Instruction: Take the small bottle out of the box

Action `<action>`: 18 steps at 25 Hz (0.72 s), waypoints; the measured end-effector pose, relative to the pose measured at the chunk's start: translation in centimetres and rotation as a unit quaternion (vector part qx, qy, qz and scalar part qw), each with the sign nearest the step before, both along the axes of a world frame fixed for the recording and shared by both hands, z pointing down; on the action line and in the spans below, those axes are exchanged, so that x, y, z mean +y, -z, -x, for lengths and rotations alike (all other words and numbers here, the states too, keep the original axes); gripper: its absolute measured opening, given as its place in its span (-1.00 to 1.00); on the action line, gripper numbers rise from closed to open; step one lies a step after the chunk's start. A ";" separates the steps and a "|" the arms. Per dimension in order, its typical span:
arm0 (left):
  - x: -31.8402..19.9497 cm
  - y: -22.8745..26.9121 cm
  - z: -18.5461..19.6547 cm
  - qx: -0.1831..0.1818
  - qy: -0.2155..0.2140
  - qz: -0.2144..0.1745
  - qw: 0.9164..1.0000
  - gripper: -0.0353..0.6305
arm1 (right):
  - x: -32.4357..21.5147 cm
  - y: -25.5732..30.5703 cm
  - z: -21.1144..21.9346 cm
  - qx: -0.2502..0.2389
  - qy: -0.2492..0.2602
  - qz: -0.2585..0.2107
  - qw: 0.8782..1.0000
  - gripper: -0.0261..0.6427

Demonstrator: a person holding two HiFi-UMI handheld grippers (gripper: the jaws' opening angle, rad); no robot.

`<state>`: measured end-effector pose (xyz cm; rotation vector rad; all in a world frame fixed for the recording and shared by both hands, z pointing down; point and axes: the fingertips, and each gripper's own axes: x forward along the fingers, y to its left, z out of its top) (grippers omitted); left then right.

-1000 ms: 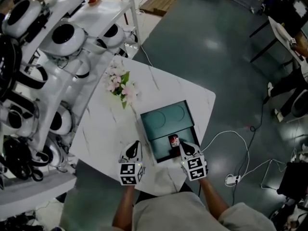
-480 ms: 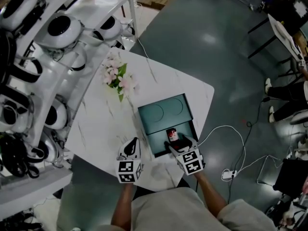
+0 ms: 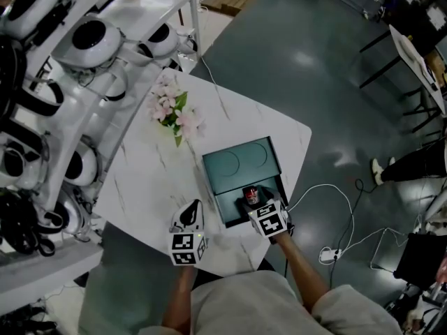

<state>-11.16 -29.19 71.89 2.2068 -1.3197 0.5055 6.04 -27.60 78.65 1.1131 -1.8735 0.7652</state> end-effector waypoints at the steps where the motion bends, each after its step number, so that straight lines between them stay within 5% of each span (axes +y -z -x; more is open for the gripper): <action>1: 0.0 0.1 0.1 0.002 0.001 0.000 1.000 -0.84 | -0.2 -0.3 0.1 0.001 -0.002 0.008 1.000 0.10; 18: -0.6 0.3 1.0 0.007 0.011 -0.002 1.000 -0.84 | -0.1 -4.3 -0.5 0.061 -0.014 0.108 0.992 0.06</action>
